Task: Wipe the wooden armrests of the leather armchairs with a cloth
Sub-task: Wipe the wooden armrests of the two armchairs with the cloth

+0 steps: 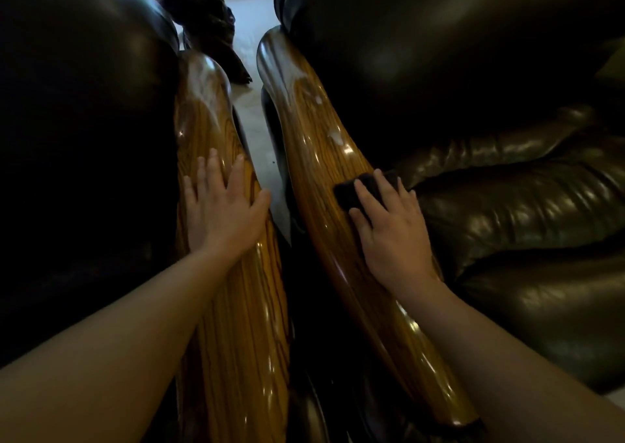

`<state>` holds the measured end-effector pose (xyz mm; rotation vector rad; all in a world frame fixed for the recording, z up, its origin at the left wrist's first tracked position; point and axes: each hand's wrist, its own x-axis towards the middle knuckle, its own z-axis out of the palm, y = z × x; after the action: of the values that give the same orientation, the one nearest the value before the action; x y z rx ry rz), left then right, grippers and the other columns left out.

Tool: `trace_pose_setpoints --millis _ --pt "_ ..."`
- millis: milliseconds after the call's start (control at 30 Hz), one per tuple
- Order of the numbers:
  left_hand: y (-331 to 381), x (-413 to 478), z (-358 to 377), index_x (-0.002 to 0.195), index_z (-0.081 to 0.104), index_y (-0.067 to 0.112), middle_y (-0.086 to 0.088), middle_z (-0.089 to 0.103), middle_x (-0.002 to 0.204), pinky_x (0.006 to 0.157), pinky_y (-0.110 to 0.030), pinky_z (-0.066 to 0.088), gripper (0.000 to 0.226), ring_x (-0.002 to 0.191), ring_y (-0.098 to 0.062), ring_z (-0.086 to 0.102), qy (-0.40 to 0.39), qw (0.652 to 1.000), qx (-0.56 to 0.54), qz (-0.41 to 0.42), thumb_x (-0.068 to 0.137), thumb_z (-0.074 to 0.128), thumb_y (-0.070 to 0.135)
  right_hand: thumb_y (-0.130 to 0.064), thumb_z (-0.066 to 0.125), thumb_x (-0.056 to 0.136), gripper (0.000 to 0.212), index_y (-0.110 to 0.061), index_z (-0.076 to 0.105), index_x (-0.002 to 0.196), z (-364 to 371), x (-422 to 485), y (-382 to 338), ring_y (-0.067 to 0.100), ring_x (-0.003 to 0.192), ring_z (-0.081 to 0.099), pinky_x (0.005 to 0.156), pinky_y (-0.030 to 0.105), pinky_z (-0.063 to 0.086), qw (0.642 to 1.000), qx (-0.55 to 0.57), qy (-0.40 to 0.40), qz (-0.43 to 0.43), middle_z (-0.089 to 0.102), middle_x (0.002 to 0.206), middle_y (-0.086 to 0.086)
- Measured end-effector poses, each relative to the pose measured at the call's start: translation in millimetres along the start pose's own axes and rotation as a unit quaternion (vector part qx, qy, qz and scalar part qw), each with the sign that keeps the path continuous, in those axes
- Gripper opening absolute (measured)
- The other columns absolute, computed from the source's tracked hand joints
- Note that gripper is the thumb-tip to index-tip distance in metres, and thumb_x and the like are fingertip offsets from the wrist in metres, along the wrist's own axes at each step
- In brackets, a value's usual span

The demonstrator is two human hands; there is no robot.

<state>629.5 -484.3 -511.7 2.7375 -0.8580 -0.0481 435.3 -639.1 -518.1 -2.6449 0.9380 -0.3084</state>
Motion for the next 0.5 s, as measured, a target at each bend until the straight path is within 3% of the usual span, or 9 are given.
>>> trace_pose_setpoints --millis 167,333,500 --pt "1 -3 -1 0.153 0.018 0.034 -0.008 0.004 0.166 0.122 -0.05 0.0 0.064 0.152 -0.023 -0.003 0.026 1.0 -0.003 0.007 0.096 0.038 0.056 -0.044 0.032 0.102 0.05 -0.031 0.033 0.151 -4 -26 8 0.024 0.152 0.006 0.123 0.048 0.009 0.991 -0.024 -0.054 -0.119 0.021 0.163 0.0" --pt "1 -4 3 0.152 0.023 0.034 -0.008 0.009 0.165 0.122 -0.05 0.003 0.063 0.152 -0.023 0.002 0.04 0.999 -0.014 0.008 0.094 0.034 0.055 -0.036 0.038 0.104 0.049 -0.022 0.036 0.151 -6 35 -12 0.024 0.151 0.015 0.121 0.045 0.02 0.991 0.106 0.013 0.074 0.024 0.162 0.002" --pt "-3 -3 5 0.152 0.021 0.036 -0.006 0.01 0.165 0.122 -0.049 0.004 0.062 0.152 -0.022 0.002 0.047 0.999 -0.011 0.006 0.094 0.029 0.056 -0.039 0.035 0.104 0.048 -0.022 0.037 0.149 0 83 -38 0.024 0.15 0.017 0.121 0.044 0.018 0.989 0.128 0.022 0.078 0.028 0.161 0.002"
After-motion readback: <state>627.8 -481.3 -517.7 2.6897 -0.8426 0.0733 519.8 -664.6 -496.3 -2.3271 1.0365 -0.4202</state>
